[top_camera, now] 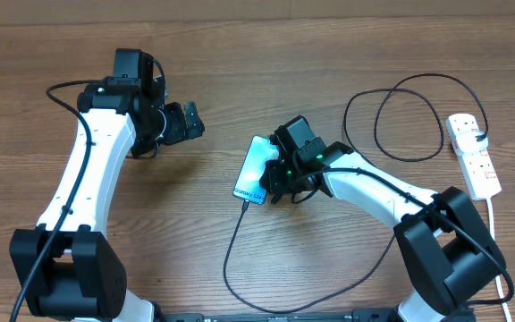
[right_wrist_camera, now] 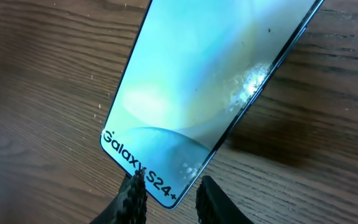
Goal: Plug charger to phone and switch on socket
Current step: 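Lay the phone flat on the table and open the right gripper, then move the right gripper right toward the white power strip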
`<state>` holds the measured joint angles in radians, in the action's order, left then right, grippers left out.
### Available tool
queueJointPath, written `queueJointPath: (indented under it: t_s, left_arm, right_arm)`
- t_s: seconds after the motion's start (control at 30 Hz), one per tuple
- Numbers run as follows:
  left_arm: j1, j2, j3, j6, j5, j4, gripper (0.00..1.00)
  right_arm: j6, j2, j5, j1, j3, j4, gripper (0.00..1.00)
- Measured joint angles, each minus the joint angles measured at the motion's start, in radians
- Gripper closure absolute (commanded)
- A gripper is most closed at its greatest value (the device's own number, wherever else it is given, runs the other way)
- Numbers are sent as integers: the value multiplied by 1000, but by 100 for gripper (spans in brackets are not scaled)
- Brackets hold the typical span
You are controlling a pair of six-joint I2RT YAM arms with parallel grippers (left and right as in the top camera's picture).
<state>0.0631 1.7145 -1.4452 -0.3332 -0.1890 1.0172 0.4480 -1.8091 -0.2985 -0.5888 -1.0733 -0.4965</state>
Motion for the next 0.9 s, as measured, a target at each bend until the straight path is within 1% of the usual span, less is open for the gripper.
queueJointPath:
  t_s: [0.13, 0.17, 0.2, 0.23, 0.27, 0.53, 0.7, 0.8, 0.9]
  left_arm:
    - [0, 0, 0, 0, 0, 0, 0]
    - [0, 0, 0, 0, 0, 0, 1]
    - [0, 0, 0, 0, 0, 0, 1]
    - [0, 0, 0, 0, 0, 0, 0]
    - [0, 0, 0, 0, 0, 0, 0]
    - [0, 0, 0, 0, 3, 0, 0]
    - [0, 0, 0, 0, 3, 0, 1]
    - [0, 0, 0, 0, 3, 0, 0]
    - [0, 0, 0, 0, 3, 0, 0]
  right_arm:
    - [0, 0, 0, 0, 0, 0, 75]
    - [0, 0, 0, 0, 0, 0, 78]
    - [-1, 0, 0, 0, 0, -1, 87]
    - [-2, 0, 1, 0, 0, -1, 93]
    - [-10, 0, 3, 0, 0, -4, 96]
    - [77, 0, 93, 0, 0, -37, 96]
    - [108, 8, 125, 0, 0, -72, 96]
    - [115, 47, 132, 2, 1, -128, 96]
    - [119, 132, 134, 16, 2, -172, 96]
